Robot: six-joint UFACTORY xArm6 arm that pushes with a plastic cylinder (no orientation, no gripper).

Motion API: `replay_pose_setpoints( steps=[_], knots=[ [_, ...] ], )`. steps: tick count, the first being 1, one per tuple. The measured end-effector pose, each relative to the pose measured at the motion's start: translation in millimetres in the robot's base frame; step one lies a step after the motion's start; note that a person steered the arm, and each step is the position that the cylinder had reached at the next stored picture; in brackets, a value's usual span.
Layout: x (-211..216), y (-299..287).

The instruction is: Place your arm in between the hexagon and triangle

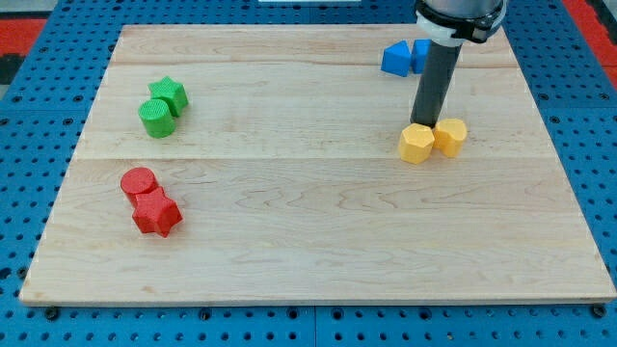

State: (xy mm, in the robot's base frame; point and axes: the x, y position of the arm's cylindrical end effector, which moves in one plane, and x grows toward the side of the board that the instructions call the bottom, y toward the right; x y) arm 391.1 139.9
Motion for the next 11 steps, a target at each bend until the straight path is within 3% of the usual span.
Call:
replay_pose_setpoints(
  steps=[6,8,11],
  knots=[
    [-3,-2],
    [-23,15],
    [-28,-74]
  ],
)
